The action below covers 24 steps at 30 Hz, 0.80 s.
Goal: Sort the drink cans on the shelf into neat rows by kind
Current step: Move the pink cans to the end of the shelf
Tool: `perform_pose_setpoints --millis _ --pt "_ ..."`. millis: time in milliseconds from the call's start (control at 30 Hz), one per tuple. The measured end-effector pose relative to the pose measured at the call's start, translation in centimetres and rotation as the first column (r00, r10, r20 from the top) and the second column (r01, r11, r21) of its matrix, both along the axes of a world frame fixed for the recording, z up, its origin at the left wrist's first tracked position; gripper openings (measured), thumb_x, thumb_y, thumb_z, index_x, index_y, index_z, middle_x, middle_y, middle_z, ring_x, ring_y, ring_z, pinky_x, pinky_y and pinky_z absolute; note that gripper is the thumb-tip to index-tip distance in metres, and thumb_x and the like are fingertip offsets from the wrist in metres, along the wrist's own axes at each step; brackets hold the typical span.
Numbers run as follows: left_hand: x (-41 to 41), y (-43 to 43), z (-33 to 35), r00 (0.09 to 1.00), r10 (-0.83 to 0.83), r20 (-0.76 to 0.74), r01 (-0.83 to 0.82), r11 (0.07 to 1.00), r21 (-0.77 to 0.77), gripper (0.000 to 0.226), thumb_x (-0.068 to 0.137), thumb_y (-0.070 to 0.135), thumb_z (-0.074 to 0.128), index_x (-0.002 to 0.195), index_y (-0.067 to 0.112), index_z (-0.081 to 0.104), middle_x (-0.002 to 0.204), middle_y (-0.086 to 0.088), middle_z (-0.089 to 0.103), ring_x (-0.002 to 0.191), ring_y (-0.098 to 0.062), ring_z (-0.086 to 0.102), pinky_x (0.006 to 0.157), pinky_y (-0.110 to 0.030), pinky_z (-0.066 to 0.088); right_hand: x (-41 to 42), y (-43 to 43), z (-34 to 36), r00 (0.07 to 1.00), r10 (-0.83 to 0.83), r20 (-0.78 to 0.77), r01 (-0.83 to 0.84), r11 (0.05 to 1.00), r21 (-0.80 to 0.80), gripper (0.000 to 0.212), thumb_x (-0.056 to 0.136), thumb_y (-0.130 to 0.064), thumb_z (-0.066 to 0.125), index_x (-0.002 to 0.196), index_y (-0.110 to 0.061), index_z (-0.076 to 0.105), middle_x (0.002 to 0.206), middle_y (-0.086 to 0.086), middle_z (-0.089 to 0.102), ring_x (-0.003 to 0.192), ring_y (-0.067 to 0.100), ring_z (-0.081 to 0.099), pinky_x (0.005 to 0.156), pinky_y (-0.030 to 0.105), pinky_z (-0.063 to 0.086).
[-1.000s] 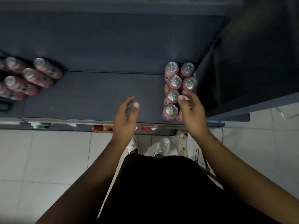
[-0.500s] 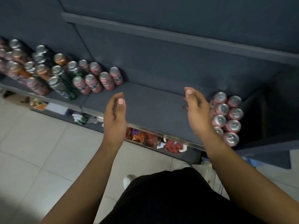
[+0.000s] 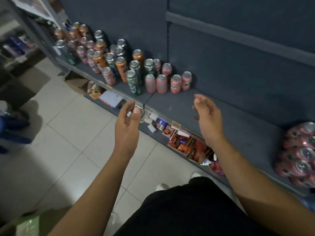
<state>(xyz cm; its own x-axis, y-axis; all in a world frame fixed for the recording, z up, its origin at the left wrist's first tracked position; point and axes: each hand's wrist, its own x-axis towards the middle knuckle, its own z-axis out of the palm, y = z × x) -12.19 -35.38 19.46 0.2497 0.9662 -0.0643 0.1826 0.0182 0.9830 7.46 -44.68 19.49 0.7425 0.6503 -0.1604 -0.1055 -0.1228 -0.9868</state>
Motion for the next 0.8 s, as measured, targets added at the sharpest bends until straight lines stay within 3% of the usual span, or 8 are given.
perform_pose_setpoints --millis 100,200,333,400,500,633,700,800 --pt "-0.8 1.2 -0.5 0.999 0.033 0.002 -0.033 0.998 -0.049 0.035 0.103 0.037 0.056 0.137 0.03 0.057 0.135 0.016 0.06 0.125 -0.015 0.06 0.108 -0.051 0.049 -0.2 2.0 -0.6 0.999 0.049 0.002 -0.049 0.998 -0.041 0.031 0.101 -0.024 0.062 0.131 -0.019 0.064 0.127 -0.007 0.067 0.118 0.007 0.063 0.107 0.043 0.05" --pt "-0.6 2.7 -0.9 0.999 0.041 -0.005 -0.041 0.997 -0.067 0.034 0.102 0.038 0.059 0.136 0.032 0.057 0.134 0.018 0.059 0.126 -0.017 0.06 0.106 -0.052 0.05 0.1 4.2 -1.4 0.995 0.097 -0.001 -0.097 0.993 -0.065 0.03 0.1 -0.025 0.063 0.13 -0.024 0.064 0.124 -0.017 0.065 0.107 -0.009 0.062 0.104 0.041 0.051" --pt "0.7 5.8 -1.3 0.998 0.062 -0.007 -0.062 0.994 -0.086 0.029 0.101 0.035 0.06 0.13 0.036 0.057 0.129 0.02 0.06 0.122 -0.016 0.061 0.105 -0.052 0.051 1.5 7.8 -2.3 0.993 0.122 -0.006 -0.122 0.99 -0.073 0.032 0.1 -0.023 0.062 0.132 -0.022 0.064 0.129 -0.013 0.064 0.119 0.004 0.061 0.107 0.044 0.051" --pt "1.7 7.7 -1.7 0.997 0.068 -0.023 -0.069 0.994 -0.079 0.03 0.102 0.034 0.061 0.132 0.035 0.057 0.129 0.018 0.061 0.117 -0.012 0.063 0.104 -0.05 0.052 2.8 9.9 -2.9 0.991 0.131 0.003 -0.13 0.988 -0.089 0.033 0.097 -0.031 0.061 0.129 -0.024 0.065 0.127 -0.013 0.065 0.12 0.01 0.062 0.106 0.048 0.051" --pt "3.7 10.8 -2.3 0.997 0.065 -0.042 -0.068 0.995 -0.073 0.033 0.102 0.034 0.059 0.134 0.03 0.057 0.128 0.017 0.061 0.11 -0.006 0.066 0.101 -0.044 0.055 5.3 12.6 -3.7 0.991 0.134 0.003 -0.133 0.986 -0.099 0.037 0.092 -0.04 0.058 0.126 -0.026 0.066 0.121 -0.017 0.066 0.118 0.01 0.062 0.105 0.049 0.051" --pt "6.4 14.4 -3.1 0.995 0.071 -0.074 -0.078 0.993 -0.089 0.037 0.103 0.036 0.057 0.137 0.022 0.057 0.133 -0.002 0.061 0.114 -0.017 0.065 0.097 -0.04 0.057 8.6 15.4 -4.5 0.991 0.134 -0.013 -0.135 0.985 -0.106 0.028 0.101 -0.034 0.057 0.127 -0.027 0.066 0.127 -0.012 0.066 0.118 0.005 0.062 0.107 0.046 0.05" --pt "7.6 15.8 -3.7 0.995 0.06 -0.08 -0.066 0.995 -0.078 0.025 0.104 0.036 0.056 0.128 0.03 0.06 0.127 -0.003 0.064 0.111 -0.014 0.066 0.091 -0.035 0.057 9.9 16.3 -4.7 0.99 0.136 -0.027 -0.138 0.984 -0.116 0.027 0.101 -0.035 0.057 0.126 -0.029 0.065 0.122 -0.021 0.065 0.111 -0.005 0.062 0.106 0.043 0.051" --pt "9.0 17.7 -4.9 0.993 0.038 -0.109 -0.049 0.994 -0.094 0.013 0.104 0.036 0.056 0.111 0.047 0.06 0.116 0.009 0.067 0.106 -0.009 0.067 0.088 -0.032 0.056 11.3 17.5 -5.6 0.989 0.137 -0.061 -0.144 0.979 -0.144 0.023 0.096 -0.043 0.059 0.118 -0.036 0.065 0.119 -0.025 0.064 0.113 -0.005 0.062 0.105 0.039 0.051"
